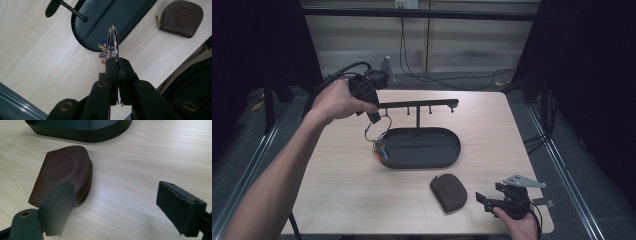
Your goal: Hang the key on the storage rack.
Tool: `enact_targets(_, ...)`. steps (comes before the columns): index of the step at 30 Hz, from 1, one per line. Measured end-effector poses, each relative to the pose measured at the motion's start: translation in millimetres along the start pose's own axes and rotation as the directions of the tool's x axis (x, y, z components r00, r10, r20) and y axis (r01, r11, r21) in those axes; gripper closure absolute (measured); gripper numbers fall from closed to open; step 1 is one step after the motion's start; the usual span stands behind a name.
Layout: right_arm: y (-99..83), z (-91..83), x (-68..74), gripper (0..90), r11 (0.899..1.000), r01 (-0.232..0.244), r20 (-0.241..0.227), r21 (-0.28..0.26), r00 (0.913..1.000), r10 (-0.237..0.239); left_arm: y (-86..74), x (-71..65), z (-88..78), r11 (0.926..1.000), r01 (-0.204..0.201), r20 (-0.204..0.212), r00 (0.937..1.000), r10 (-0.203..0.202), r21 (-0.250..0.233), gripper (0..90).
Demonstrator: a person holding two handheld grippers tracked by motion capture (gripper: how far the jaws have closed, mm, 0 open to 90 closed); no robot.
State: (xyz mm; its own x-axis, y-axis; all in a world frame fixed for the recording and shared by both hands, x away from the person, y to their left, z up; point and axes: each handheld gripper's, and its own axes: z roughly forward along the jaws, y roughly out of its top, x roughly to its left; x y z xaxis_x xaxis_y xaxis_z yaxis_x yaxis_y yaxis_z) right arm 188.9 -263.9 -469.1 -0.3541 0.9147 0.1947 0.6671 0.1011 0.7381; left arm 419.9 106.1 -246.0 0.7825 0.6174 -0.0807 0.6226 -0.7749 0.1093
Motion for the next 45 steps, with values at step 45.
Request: enact_targets(45, 0.0, 0.0, -0.1, 15.4, 1.000, -0.005, -0.014, -0.002, 0.9999, 0.004, 32.6, 39.2, 43.2, 0.9898, 0.141, -0.040, 0.9892, -0.141, 0.019, 86.1)
